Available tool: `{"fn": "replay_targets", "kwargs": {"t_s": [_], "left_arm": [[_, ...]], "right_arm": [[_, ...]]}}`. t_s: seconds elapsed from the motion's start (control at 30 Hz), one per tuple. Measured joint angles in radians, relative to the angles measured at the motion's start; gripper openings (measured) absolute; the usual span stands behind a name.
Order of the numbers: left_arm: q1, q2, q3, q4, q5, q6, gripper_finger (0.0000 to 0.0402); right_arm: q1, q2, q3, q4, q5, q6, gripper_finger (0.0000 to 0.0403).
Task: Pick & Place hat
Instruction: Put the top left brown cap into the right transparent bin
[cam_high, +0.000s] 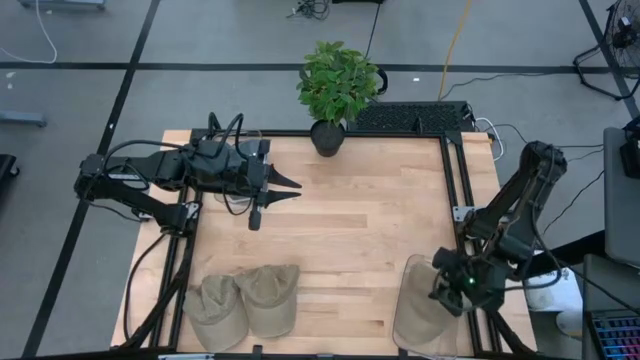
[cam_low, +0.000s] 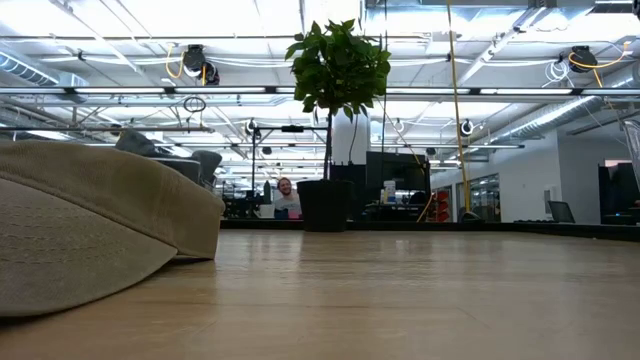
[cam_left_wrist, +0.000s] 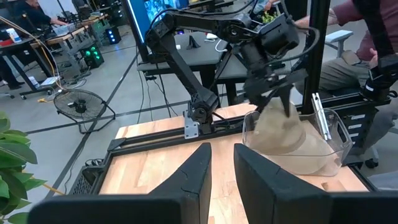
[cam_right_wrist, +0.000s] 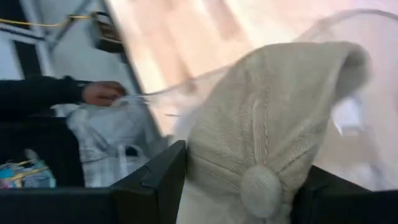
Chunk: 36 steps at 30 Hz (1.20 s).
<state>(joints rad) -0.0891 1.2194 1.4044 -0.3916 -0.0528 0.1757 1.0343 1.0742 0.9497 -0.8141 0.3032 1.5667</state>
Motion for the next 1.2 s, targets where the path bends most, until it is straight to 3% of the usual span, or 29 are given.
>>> {"fn": "replay_targets", "kwargs": {"t_s": [0.2,0.4,0.87,1.0,1.1,1.2], "left_arm": [[0.000,0.000,0.000,0.000,0.000,0.000,0.0077],[0.000,0.000,0.000,0.000,0.000,0.000,0.0077],[0.000,0.000,0.000,0.000,0.000,0.000,0.0077],[0.000,0.000,0.000,0.000,0.000,0.000,0.0077],[0.000,0.000,0.000,0.000,0.000,0.000,0.0077],[0.000,0.000,0.000,0.000,0.000,0.000,0.0077]], "right_arm": [[-0.071,-0.058,0.000,-0.161,-0.096,0.045,0.0180],[-0.107,-0.107,0.000,-0.178,-0.078,-0.045,0.0180],[-0.108,-0.254,0.000,-0.330,-0.066,0.016,0.0180],[-0.102,-0.271,0.000,-0.318,-0.003,-0.024,0.0177],[-0.090,-0.246,0.000,-0.281,0.035,-0.110,0.0148],[-0.081,-0.212,0.000,-0.166,0.043,-0.206,0.0084]]}}
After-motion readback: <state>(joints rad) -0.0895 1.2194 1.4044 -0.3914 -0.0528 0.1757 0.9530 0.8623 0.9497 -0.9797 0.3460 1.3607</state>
